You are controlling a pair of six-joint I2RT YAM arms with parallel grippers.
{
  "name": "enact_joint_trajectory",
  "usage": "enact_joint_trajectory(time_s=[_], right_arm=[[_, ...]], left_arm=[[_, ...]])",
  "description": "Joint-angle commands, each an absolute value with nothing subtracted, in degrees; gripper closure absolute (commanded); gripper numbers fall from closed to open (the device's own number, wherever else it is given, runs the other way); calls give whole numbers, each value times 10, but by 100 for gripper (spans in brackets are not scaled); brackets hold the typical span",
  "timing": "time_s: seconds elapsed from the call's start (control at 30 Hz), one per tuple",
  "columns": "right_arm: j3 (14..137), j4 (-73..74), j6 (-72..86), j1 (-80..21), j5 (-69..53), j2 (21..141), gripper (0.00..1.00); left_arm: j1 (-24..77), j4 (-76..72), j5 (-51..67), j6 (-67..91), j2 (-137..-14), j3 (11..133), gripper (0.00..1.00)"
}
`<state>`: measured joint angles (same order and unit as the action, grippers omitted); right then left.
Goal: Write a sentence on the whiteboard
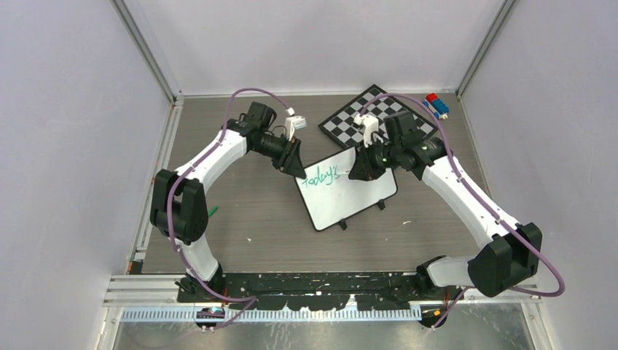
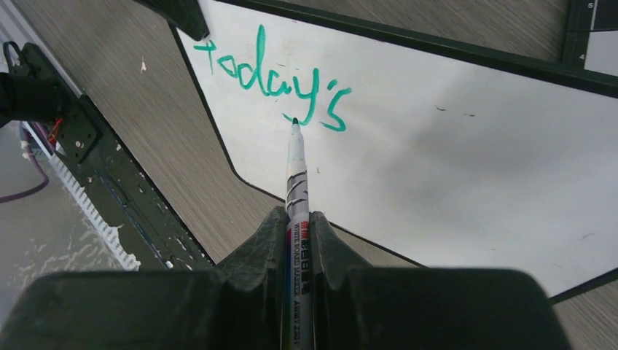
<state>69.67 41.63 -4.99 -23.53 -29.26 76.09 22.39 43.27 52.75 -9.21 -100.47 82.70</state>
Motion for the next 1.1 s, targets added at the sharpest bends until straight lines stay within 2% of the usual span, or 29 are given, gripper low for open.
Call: enact_joint_trajectory(time_s=[0.0,0.13,0.37,0.7,0.93,1.07], right_arm=[[700,398,-52,-213,-309,735,100],[704,398,-63,-207,-262,732,100],[700,384,-78,-208,-210,736,100],[715,380,-79,-207,-194,742,100],[728,380,-78,-207,-191,747,100],[733,378,-78,-207,-187,753,100]], left_arm=[[227,402,525,-75,-988,807,67],[227,386,528,-58,-982,798,63],[228,385,534,-50,-993,804,65],[229,381,530,-51,-998,803,89],[229,380,526,-52,-996,799,99],[229,378,524,-53,-994,797,100]])
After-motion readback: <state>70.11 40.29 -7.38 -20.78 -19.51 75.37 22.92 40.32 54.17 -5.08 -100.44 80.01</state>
